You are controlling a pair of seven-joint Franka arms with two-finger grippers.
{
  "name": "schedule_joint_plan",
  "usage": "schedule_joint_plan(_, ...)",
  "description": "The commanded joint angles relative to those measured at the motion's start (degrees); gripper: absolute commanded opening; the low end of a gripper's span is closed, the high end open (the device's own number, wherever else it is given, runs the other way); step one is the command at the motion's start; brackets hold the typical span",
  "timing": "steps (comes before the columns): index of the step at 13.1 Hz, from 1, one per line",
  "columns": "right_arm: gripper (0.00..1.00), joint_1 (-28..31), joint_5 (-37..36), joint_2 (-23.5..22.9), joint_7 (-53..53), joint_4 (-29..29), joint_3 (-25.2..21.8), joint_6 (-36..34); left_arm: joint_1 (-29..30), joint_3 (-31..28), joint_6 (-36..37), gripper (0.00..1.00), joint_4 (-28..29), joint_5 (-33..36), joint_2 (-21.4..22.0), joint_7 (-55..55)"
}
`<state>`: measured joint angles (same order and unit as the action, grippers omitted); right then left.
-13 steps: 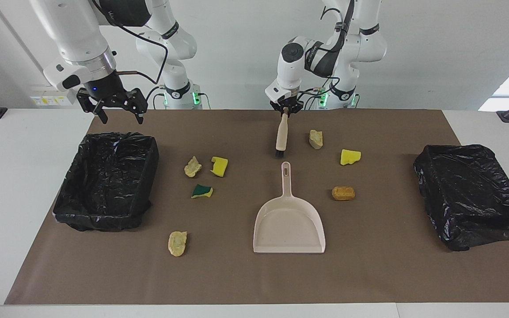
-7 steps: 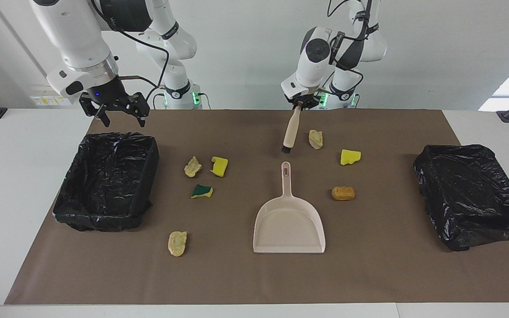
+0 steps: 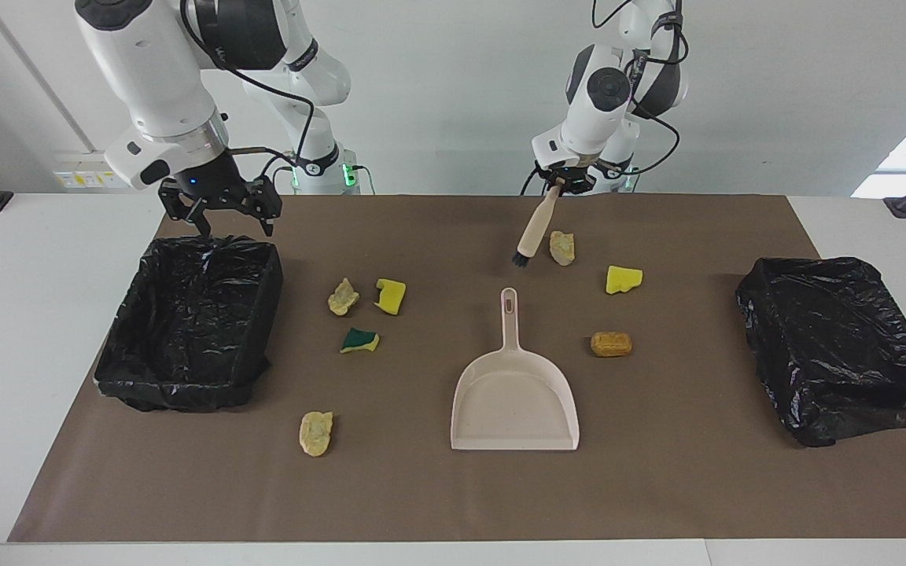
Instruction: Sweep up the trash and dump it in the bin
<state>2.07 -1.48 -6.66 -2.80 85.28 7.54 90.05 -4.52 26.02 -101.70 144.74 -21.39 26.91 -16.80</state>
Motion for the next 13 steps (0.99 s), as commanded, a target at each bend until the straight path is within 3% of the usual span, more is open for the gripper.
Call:
schedule_joint_plan(1,1.00,-0.5,-0.3,-1.6,-1.4,-0.6,0.4,1.2,0.8,0.0,0.0,0.00,3.2,-0.1,1.9,-4.3)
schedule_joint_plan(4,1.00,-4.2,-0.1,-4.5,-4.2,-0.6,0.4,3.4,1.8,0.0,-0.7,0.00,6.2,1.8,1.7,-8.0)
schedule_joint_plan(8,1.00,-10.9,0.9,-9.1,-14.7,0.0,0.4,8.5,9.2,0.0,-3.1,0.00,6.1,3.1,-1.3,-13.7)
schedule_joint_plan(11,1.00,-16.4,1.0,-9.6,-23.0,2.7,0.4,13.9,10.3,-3.4,-10.4,0.00,2.9,7.0,-8.1,-14.8)
schedule_joint_plan(13,1.00,-21.5,0.5,-11.8,-31.8,2.6,0.3,17.2,10.0,-8.3,-10.5,0.00,-5.9,14.1,-15.8,-15.1)
